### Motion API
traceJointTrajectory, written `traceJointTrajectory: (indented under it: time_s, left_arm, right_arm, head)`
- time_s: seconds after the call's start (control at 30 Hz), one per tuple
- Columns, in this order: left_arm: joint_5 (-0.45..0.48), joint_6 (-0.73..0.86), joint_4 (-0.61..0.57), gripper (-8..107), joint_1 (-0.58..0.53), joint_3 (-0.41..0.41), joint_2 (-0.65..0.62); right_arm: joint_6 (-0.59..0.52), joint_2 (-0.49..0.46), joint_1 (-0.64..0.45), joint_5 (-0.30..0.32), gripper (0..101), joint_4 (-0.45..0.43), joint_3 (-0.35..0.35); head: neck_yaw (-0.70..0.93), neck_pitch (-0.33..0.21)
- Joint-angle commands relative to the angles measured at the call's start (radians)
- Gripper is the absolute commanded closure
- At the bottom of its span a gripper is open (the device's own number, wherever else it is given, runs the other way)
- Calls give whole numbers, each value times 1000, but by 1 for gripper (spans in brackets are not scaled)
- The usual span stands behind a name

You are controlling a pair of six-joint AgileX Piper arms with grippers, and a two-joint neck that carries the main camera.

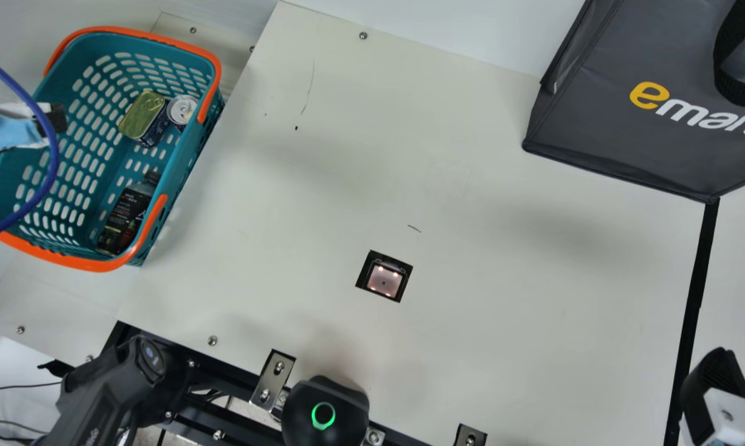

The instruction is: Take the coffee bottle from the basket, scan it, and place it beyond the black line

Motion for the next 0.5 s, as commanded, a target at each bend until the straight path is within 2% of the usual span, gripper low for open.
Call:
traceJointTrajectory:
  time_s: [0.0, 0.47]
  left_arm:
    - [-14, -5, 8, 9, -9, 16, 4]
    - [-134, -41, 71, 9, -49, 114, 73]
  right_arm:
    - [0, 0, 0, 0, 10, 0, 0]
    - [0, 0, 0, 0, 10, 0, 0]
  head:
    - [2, -27]
    - [2, -27]
